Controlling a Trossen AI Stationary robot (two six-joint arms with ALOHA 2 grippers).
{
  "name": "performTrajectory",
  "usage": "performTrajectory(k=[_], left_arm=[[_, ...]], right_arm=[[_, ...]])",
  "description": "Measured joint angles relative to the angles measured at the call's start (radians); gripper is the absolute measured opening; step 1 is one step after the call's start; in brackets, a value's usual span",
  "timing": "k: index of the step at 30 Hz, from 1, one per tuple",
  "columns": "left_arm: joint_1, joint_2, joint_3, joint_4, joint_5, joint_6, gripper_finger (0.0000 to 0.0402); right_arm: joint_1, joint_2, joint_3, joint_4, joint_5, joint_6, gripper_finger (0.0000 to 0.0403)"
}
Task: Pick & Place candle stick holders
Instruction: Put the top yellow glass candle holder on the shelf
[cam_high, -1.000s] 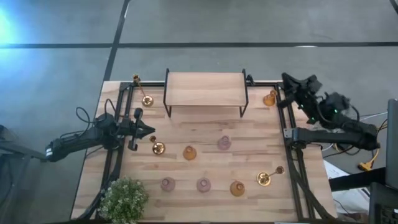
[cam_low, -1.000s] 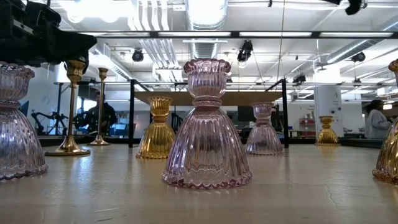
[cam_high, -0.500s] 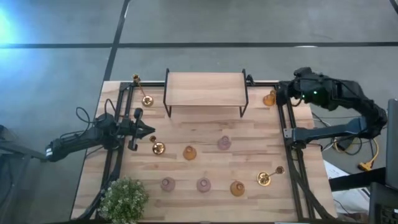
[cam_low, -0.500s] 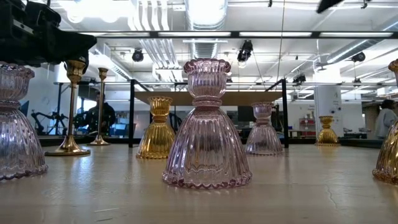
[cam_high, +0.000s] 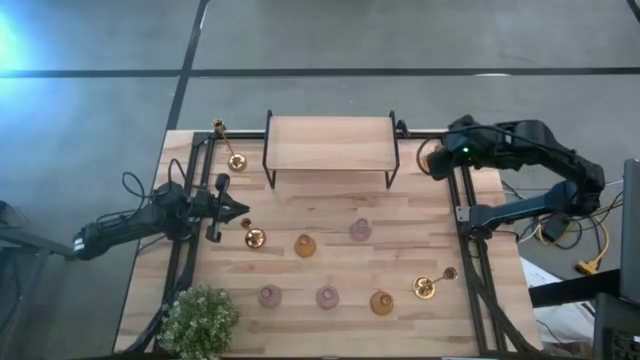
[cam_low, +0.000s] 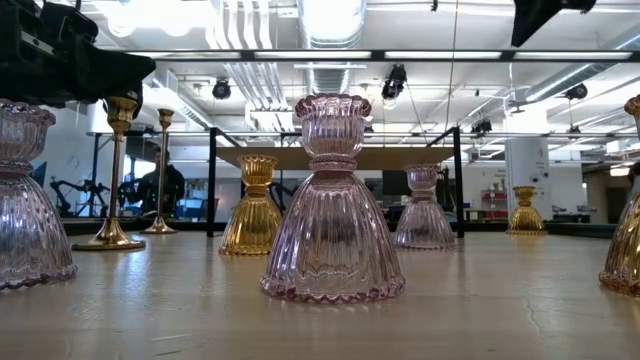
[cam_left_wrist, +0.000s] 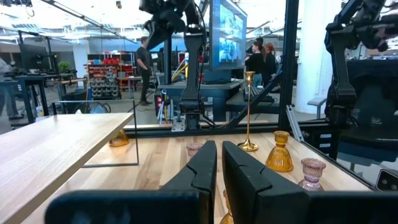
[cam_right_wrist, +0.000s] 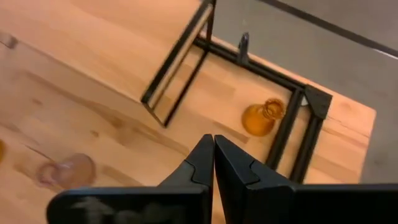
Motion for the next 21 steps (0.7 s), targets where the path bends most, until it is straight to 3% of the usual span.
performTrajectory(k=[7,11,15,18,21], left_arm=[[0.0,0.0,0.0,-0.001,0.0,0.0,0.003],[0.0,0.0,0.0,-0.001,0.0,0.0,0.003],[0.0,0.0,0.0,-0.001,0.0,0.0,0.003],[0.0,0.0,0.0,0.0,0.0,0.0,0.003],[0.0,0.001,0.0,-0.002,0.0,0.0,0.003]], right_arm=[[-0.179,-0.004,-0.11,0.002,-0.065,-0.187,0.0008],[-0.379,0.0,-0.196,0.08,-0.204,-0.356,0.0008],[-0.603,0.02,-0.287,0.223,-0.416,-0.539,0.0008],[-0.756,0.057,-0.323,0.243,-0.49,-0.605,0.0008],[-0.805,0.078,-0.319,0.24,-0.561,-0.655,0.0008]])
